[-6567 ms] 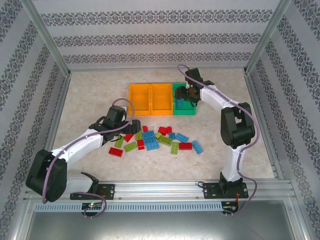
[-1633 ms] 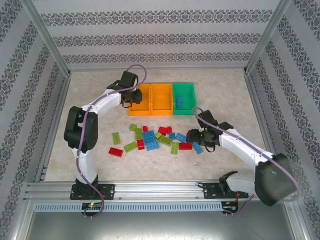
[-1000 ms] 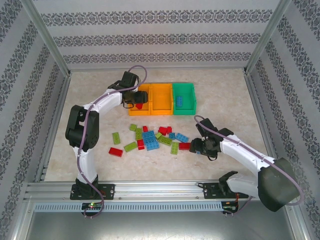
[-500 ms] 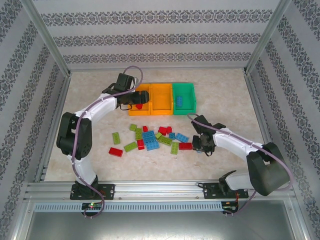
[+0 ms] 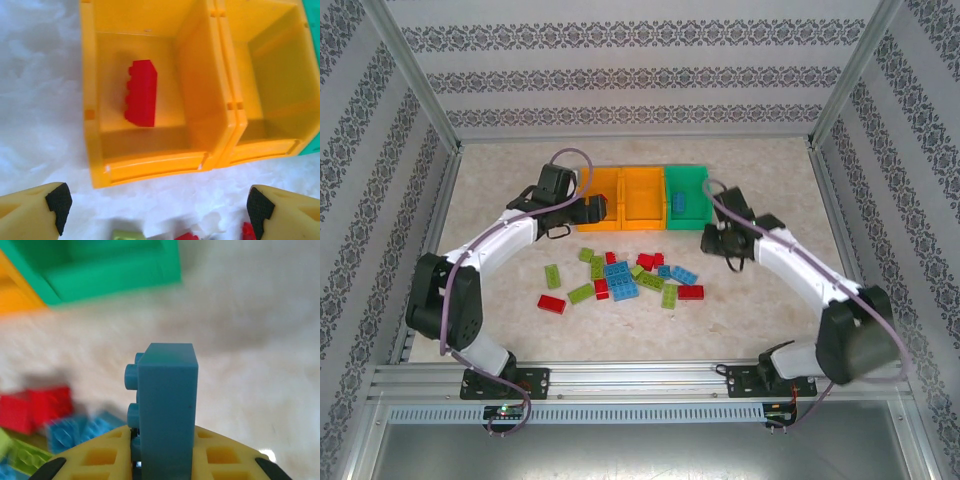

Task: Sort the legos into containers by color

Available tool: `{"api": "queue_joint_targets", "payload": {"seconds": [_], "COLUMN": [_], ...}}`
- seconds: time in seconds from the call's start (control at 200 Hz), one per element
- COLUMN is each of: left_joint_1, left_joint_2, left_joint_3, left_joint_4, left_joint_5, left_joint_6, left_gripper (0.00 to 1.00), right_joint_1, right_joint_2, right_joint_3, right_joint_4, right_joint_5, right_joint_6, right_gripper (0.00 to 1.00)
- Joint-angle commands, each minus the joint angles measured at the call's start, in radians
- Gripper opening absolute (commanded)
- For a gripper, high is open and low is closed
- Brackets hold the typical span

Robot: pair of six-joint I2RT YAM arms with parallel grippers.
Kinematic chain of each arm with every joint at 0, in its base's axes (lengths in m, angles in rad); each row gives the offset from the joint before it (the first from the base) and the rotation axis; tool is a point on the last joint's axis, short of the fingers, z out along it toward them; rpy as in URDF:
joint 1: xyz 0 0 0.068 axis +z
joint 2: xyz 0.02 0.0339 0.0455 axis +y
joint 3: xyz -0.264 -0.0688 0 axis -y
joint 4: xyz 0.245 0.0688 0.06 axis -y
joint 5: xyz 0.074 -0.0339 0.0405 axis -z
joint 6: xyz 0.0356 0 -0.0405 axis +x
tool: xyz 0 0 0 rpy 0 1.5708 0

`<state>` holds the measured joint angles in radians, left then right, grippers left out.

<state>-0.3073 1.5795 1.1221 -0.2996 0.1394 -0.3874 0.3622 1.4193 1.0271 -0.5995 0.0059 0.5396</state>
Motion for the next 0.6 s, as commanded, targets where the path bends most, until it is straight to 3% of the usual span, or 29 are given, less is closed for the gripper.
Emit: {"api": "queue_joint_targets", "payload": {"seconds": [0.0,0.07,0.345,0.6], "left_joint_1": [0.005,0.006,0.006,0.006], "left_joint_2": [-0.058,-0.096,-0.233,-0.259], "left_joint_3": [-0.052,-0.1,-0.262,-0.38], "left_joint_4": [-0.063,-0.113,-0.297,-0.291], "left_joint_5": [-0.161,-0.234,-0.348,-0.22], "left_joint_6": [-0.06,-0.099,-0.216,-0.287], "left_gripper": [0.95,0.98,1.0,0.96], "right_joint_1": [-0.018,-0.029,-0.069,-0.068], "right_joint_2": [0.115,0.199,0.468,0.573], "right_joint_3": [0.146,0.238,0.475,0.54], "right_joint_4": [0.036,0.037,0.043,0.041], "right_joint_5": [-0.049,-0.057,-0.091,-0.097], "right_joint_6": [-0.089,-0.098,-0.109,-0.115], "right_gripper": [0.21,0.21,0.24,0.28]}}
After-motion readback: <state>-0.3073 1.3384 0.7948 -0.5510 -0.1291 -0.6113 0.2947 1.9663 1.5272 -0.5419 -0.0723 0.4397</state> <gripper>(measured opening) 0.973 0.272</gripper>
